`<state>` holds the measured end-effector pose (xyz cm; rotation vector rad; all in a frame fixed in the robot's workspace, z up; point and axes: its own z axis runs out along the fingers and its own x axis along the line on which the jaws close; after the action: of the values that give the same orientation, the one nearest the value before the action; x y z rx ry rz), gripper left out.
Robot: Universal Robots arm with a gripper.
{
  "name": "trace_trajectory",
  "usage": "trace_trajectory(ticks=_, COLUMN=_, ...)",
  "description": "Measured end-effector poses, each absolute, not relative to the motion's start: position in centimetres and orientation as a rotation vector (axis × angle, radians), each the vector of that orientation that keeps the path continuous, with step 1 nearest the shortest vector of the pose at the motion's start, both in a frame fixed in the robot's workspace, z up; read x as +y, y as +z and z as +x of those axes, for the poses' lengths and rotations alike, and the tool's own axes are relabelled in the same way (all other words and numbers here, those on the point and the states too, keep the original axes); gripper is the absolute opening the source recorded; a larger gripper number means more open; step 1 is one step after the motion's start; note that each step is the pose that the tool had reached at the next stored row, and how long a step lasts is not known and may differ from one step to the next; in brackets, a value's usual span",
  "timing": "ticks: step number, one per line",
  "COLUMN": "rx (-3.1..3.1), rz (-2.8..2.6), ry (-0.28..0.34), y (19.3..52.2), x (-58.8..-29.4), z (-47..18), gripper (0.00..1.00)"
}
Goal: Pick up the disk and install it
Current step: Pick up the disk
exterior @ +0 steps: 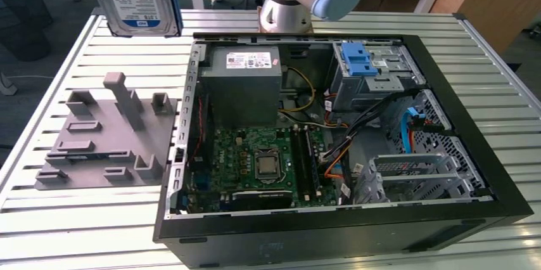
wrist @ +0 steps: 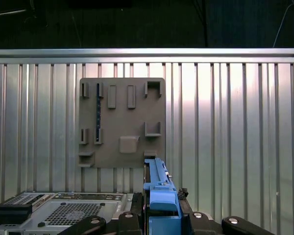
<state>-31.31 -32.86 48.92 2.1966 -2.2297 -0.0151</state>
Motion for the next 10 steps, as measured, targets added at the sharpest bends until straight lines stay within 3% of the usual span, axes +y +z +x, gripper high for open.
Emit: trace_trajectory(ticks=10, rx=-2.230, rz=2.197, ry=-0.015, y=48.92, x=-32.86, z=-30.78, gripper=0.37)
